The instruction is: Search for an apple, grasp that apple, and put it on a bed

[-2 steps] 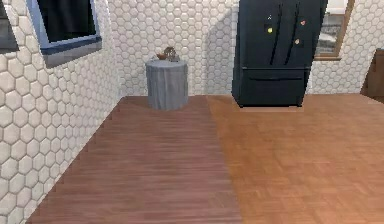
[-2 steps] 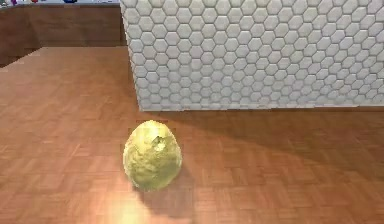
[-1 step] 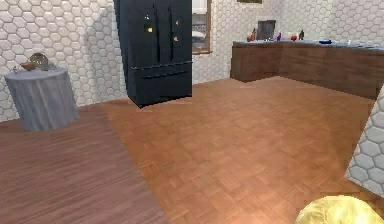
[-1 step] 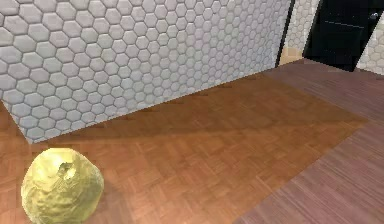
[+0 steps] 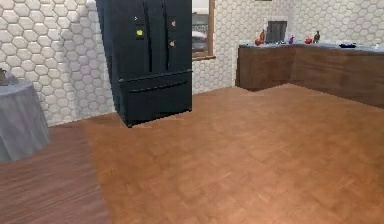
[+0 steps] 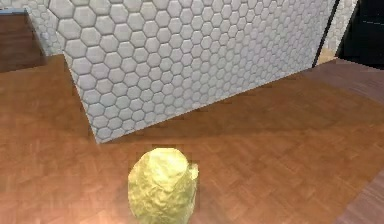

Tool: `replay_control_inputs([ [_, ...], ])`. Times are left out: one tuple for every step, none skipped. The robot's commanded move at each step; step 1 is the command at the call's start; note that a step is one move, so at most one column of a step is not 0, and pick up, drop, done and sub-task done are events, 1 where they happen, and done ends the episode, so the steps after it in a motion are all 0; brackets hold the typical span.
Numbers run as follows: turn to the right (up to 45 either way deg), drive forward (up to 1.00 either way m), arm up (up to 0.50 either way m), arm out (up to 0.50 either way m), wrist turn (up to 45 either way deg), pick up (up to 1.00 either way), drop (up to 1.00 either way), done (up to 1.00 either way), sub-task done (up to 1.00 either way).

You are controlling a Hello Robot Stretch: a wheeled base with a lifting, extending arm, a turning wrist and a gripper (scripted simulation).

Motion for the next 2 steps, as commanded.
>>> replay_control_inputs([
  [12.0, 0.00, 0.00, 0.00, 0.0, 0.00, 0.00, 0.00, 0.00],
  [0.0, 0.70, 0.00, 0.00, 0.0, 0.00, 0.00, 0.00, 0.00],
])
